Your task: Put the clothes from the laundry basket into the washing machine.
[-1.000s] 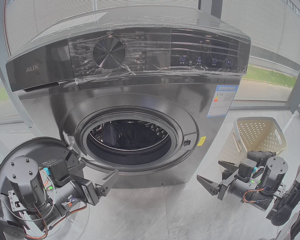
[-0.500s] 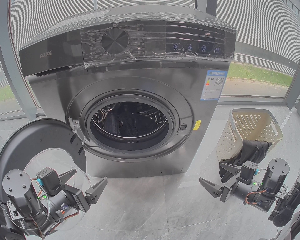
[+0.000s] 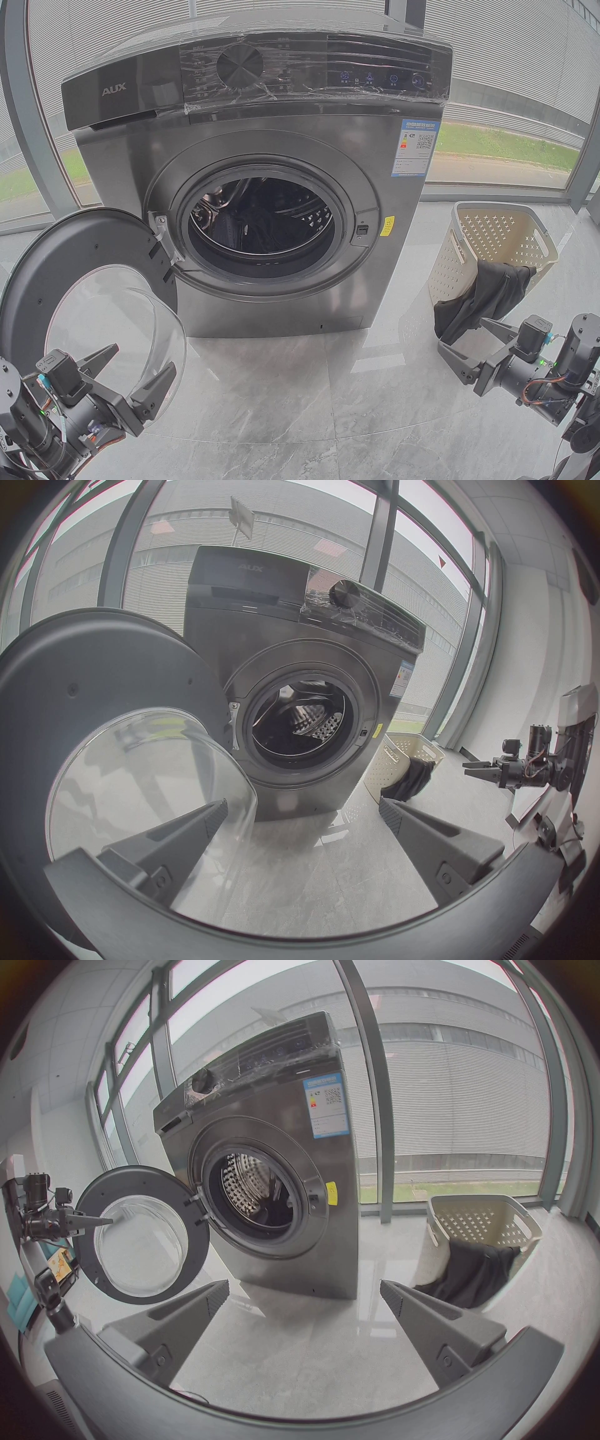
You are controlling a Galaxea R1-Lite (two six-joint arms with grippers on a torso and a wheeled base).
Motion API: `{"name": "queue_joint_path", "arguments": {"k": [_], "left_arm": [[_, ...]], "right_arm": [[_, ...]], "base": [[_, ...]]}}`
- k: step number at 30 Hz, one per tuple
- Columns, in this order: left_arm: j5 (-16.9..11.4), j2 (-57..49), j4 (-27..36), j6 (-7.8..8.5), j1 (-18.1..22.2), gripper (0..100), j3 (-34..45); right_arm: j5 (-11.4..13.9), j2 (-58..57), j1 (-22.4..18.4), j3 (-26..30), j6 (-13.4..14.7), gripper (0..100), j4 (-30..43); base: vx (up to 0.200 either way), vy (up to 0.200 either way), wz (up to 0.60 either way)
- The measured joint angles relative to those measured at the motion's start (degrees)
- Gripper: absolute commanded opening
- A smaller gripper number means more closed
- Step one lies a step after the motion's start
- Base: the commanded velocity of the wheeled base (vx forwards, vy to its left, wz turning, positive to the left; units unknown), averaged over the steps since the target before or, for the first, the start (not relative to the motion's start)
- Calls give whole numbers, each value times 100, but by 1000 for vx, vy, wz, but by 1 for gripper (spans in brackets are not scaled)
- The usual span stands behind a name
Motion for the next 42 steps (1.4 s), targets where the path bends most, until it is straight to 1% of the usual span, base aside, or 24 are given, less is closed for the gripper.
{"name": "queue_joint_path", "arguments": {"k": [2, 5, 8, 9, 13, 17, 21, 24, 28, 32, 37, 39, 41, 42], "left_arm": [[0, -119, 149, 2, -11, 100, 12], [6, -406, 540, 10, -23, 100, 33], [-2, -679, 937, 24, -39, 100, 37], [-10, -852, 1172, 40, -54, 100, 37], [-13, -1276, 1752, 87, -84, 100, 37], [-16, -1836, 2423, 122, -100, 100, 39], [-18, -2358, 3011, 122, -41, 100, 39], [-27, -2749, 3387, 123, 123, 100, 39], [-98, -3322, 3838, 123, 600, 100, 39], [-279, -3881, 4404, 71, 914, 100, 39], [-478, -4529, 4919, -85, 1170, 100, 39], [-525, -4708, 5009, -85, 1308, 100, 37], [-550, -4848, 5073, -55, 1496, 100, 37], [-568, -4932, 5105, -26, 1668, 100, 37]], "right_arm": [[-48, -210, -45, 5, 0, 100, 352], [-187, -778, -88, 2, 11, 100, 1328], [-296, -1331, -127, 2, 33, 100, 2113], [-338, -1665, -152, 5, 54, 100, 2441], [-408, -2448, -279, 5, 84, 100, 3185], [-450, -3352, -458, 5, 101, 100, 4113], [-469, -4176, -741, 5, 98, 100, 4866], [-466, -4736, -1081, 5, 51, 100, 5313], [-433, -5422, -1475, 5, -4, 100, 5772], [-380, -6128, -1659, 5, -41, 100, 6306], [-294, -7278, -1838, 2, -68, 100, 7384], [-299, -7641, -1903, 5, -66, 100, 7683], [-296, -7898, -1976, 5, -72, 100, 7797], [-305, -8025, -2032, 2, -83, 100, 7801]], "base": [[0, -200, 0], [0, -200, 0], [0, -200, 0], [0, -200, 0], [0, -200, 0], [0, -200, 0], [0, -200, 0], [0, -200, 0], [0, 0, 0], [0, 0, 0], [0, -40, 0], [0, -200, 0], [0, -200, 0], [0, -200, 0]]}}
